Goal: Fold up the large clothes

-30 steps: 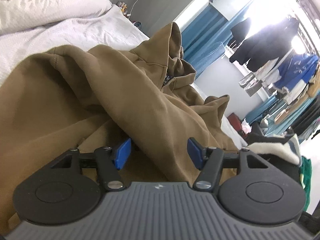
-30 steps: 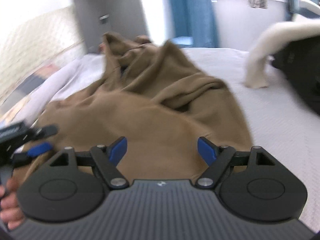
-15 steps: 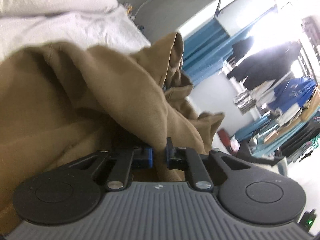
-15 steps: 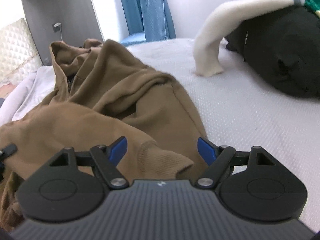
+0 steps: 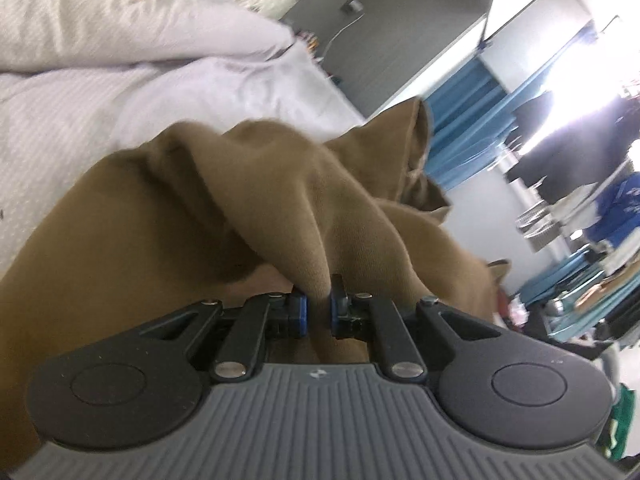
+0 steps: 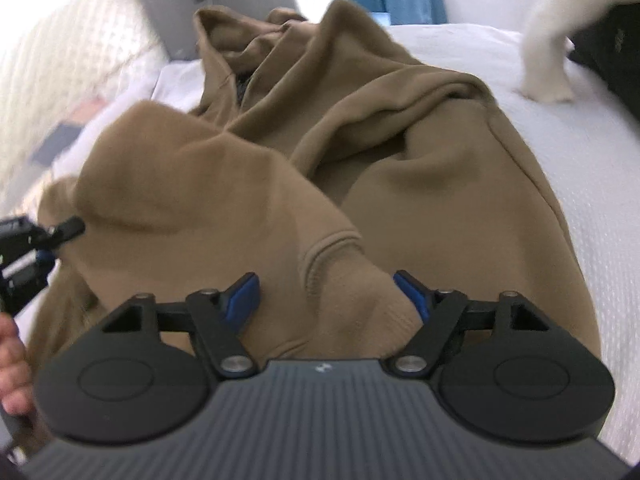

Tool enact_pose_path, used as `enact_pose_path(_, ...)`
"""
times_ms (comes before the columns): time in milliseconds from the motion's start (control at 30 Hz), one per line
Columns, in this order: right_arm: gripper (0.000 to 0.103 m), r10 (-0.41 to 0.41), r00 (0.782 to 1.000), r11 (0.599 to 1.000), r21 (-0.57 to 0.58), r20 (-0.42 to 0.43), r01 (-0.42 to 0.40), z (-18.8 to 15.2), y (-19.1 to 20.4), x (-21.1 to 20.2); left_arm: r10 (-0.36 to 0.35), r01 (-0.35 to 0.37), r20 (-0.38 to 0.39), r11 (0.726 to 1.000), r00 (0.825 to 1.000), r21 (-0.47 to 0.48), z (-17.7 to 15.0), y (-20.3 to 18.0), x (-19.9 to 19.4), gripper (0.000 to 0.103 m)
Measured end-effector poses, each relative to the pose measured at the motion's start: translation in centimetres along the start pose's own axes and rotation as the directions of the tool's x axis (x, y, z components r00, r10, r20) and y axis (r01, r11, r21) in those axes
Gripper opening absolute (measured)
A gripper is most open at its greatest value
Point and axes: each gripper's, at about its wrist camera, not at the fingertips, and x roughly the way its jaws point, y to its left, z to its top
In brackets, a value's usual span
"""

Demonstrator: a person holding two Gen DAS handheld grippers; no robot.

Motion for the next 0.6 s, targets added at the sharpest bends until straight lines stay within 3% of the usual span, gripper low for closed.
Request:
enact_pose_path(67,0.055,0.014,1.000,1.000,0.001,-0.014,-0.014,0.0,0.1,0.6,0.031,-0.031,-0.021,1.000,0.999,-0.004,-0.2,0.7,0.8,0.012)
enact_pose_path(167,0.032,-0.007,1.000,1.000,-0.005,0.014,0.007,0.3,0.1,0.3,0.039,-0.039,-0.025,0.999,0.999,-0.011,-0.6,1.7,1.3,0.013)
enact_pose_path(267,0.025,0.011,0.998,1.000,0.021,0.069,-0.012,0.6,-0.2,-1.0,0.031,-0.031,-0.024,0.999,0.999,-0.025,-0.7,1.8,1.1,0.013)
enact_pose_path(367,0.024,0.008,0.992,0.999,0.034,0.126,-0.013,0.8,-0.3,-2.5,0.013,-0.013,-0.032,1.000,0.999,-0.021,-0.7,1.7,0.9,0.015)
enact_pose_path(467,0.024,-0.046,0.980,0.999,-0.007,0.192,0.048,0.9,0.2,-3.5,-0.018,0.017,-0.060,1.000,0.998,-0.017,-0.6,1.1,0.8,0.022)
enact_pose_path(533,0.024,-0.060,0.975,0.997,-0.034,0.216,0.069,1.3,0.4,-3.5,-0.006,0.007,-0.061,1.000,0.998,0.004,-0.5,0.5,0.2,0.035)
enact_pose_path(600,0.024,-0.048,0.974,0.998,-0.024,0.222,0.054,2.0,0.2,-3.1,0.013,-0.012,-0.037,0.999,0.999,0.031,-0.4,-0.1,-1.1,0.041)
